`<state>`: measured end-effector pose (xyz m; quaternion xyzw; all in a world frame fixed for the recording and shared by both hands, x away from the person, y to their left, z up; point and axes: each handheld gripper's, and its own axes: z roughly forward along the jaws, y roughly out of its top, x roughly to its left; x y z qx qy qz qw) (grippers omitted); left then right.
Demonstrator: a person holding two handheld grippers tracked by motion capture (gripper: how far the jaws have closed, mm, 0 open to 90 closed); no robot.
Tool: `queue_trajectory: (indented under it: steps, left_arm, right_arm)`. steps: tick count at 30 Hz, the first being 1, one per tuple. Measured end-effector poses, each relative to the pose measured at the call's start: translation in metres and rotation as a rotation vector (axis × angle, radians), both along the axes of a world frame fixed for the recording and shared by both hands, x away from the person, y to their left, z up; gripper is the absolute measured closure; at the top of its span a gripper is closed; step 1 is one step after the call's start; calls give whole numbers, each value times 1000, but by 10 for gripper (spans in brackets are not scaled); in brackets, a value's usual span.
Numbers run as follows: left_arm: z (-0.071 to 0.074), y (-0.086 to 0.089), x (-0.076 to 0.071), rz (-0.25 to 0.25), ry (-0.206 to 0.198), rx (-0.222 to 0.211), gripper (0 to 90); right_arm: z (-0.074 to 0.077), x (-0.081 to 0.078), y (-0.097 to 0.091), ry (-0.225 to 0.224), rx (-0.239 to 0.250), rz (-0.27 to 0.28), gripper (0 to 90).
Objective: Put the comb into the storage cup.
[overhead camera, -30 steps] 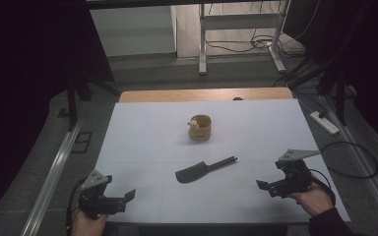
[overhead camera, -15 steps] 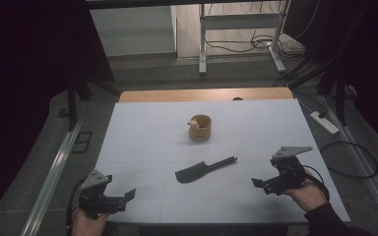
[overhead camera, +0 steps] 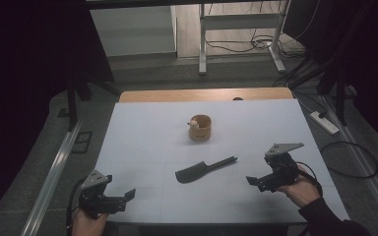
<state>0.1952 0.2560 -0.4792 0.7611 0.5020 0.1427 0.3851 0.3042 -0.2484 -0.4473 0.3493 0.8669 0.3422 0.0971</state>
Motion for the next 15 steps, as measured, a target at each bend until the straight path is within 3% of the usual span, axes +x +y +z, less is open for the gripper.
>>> queue_trajectory:
  steps: [15]
  left_arm:
    - [0,0,0,-1,0,0,2]
  right_arm:
    - [0,9,12,0,-15,11,0]
